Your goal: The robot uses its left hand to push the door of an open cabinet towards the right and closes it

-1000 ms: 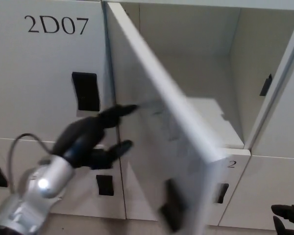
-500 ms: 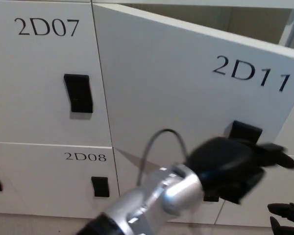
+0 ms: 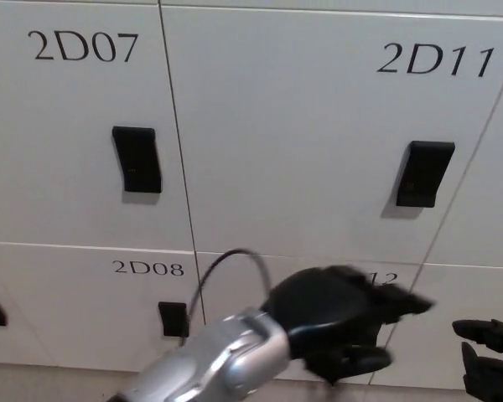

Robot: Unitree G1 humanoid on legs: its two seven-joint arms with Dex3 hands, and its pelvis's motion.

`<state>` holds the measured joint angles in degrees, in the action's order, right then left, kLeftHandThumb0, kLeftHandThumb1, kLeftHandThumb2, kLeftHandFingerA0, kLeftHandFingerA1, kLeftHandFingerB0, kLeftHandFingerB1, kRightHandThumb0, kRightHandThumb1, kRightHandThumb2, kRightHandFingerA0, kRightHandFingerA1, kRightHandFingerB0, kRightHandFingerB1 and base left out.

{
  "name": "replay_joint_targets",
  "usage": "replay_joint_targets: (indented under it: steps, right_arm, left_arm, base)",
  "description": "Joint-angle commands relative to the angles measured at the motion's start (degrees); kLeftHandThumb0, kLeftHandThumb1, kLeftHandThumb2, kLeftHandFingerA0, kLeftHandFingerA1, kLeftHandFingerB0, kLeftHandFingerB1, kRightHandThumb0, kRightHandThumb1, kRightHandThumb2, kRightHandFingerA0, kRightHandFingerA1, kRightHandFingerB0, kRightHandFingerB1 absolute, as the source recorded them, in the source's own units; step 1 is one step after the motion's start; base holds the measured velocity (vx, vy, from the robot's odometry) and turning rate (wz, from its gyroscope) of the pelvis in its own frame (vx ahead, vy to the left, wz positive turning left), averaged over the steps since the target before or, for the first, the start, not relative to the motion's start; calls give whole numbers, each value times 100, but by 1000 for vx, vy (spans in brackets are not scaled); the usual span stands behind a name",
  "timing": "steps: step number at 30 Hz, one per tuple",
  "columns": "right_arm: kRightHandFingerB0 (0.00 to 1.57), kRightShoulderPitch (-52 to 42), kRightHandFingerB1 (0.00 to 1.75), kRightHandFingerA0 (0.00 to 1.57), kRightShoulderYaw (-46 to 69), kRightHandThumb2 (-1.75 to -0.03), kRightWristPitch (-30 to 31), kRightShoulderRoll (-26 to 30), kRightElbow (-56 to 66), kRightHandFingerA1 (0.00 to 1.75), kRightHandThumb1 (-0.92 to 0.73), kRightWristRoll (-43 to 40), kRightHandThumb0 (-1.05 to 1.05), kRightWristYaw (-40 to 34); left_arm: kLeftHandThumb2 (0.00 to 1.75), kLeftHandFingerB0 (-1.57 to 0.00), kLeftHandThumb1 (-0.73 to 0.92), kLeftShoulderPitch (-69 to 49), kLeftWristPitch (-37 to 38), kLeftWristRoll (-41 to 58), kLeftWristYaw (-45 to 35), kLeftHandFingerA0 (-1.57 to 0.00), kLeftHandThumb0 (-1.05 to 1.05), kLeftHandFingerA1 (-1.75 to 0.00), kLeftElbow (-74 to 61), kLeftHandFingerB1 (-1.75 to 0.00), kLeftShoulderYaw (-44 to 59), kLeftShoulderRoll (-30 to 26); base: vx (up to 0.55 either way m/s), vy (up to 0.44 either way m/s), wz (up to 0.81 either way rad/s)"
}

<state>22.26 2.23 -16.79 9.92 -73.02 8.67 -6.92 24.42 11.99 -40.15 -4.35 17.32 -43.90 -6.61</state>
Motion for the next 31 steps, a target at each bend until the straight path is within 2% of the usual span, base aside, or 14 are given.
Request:
replay_joint_targets:
  steps: [1,15,16,17,18,19,20,21,24,26,27,29,30,31]
  right_arm:
    - [29,133,47,35,-354,-106,623,209,-76,50,-77,403,-68,-538]
    - [29,132,47,35,-443,-106,698,212,-43,50,-77,358,-68,-595]
    - [28,86,35,26,-334,-66,548,248,-34,37,-88,238,-49,-445]
    - [28,29,35,26,-195,-66,360,292,-21,37,-88,90,-49,-257]
    - [0,-77,47,0,-105,-117,925,424,-171,48,-68,-26,-30,302]
    - [0,-148,47,0,-53,-117,1376,517,-286,48,-68,-88,-30,695]
    - [5,-226,37,0,-33,-99,1638,583,-371,40,-72,-114,-62,1045]
    - [5,-273,37,0,-25,-99,1760,617,-416,40,-72,-122,-62,1243]
    - [6,-319,38,1,-26,-99,1748,617,-447,37,-72,-99,-63,1317]
    - [6,-320,37,0,-9,-99,1754,616,-448,36,-72,-100,-61,1299]
    - [0,-340,46,0,-7,-118,1726,609,-450,48,-70,-91,-28,1276]
    - [0,-355,46,0,-3,-118,1706,603,-451,48,-70,-85,-28,1262]
    - [0,-399,46,0,10,-117,1684,584,-451,48,-69,-76,-29,1248]
    - [0,-412,46,0,4,-117,1687,573,-452,48,-70,-59,-29,1253]
  left_arm:
    - [71,-29,92,-244,3,-113,94,-43,-67,-38,-157,-31,199,-203]
    - [71,-29,92,-295,24,-175,45,-43,-67,-38,-187,-31,269,-173]
    - [73,-29,92,-472,90,-64,100,-43,-69,-39,-217,-31,374,-297]
    - [73,-29,92,-695,173,73,167,-43,-69,-39,-256,-31,507,-452]
    - [68,-32,91,-1599,676,953,574,-41,-62,-37,611,-32,1620,-1129]
    - [68,-32,91,-2247,1040,1591,866,-41,-62,-37,1262,-32,2439,-1613]
    - [67,-34,90,-2669,1287,2063,1067,-43,-63,-39,1830,-32,3043,-1901]
    - [67,-34,90,-2879,1422,2303,1163,-43,-63,-39,2155,-32,3372,-2032]
    - [68,-32,91,-2823,1185,2379,988,-39,-64,-36,2517,-31,3626,-1967]
    - [68,-32,91,-2763,1249,2373,948,-39,-63,-36,2737,-31,3738,-1926]
    - [68,-31,91,-2762,1237,2403,904,-38,-62,-35,2843,-31,3800,-1907]
    - [68,-31,91,-2761,1232,2419,868,-38,-62,-35,2919,-31,3851,-1890]
    - [74,-30,82,-2763,1275,2363,940,-36,-67,-38,3182,-35,3933,-1853]
    - [68,-34,90,-2762,1310,2308,1001,-38,-61,-35,3295,-32,3964,-1841]
  base:
    - [0,0,0]
    - [0,0,0]
    - [0,0,0]
    - [0,0,0]
    - [0,0,0]
    - [0,0,0]
    - [0,0,0]
    - [0,0,0]
    - [0,0,0]
    - [0,0,0]
    - [0,0,0]
    - [0,0,0]
    - [0,0,0]
    - [0,0,0]
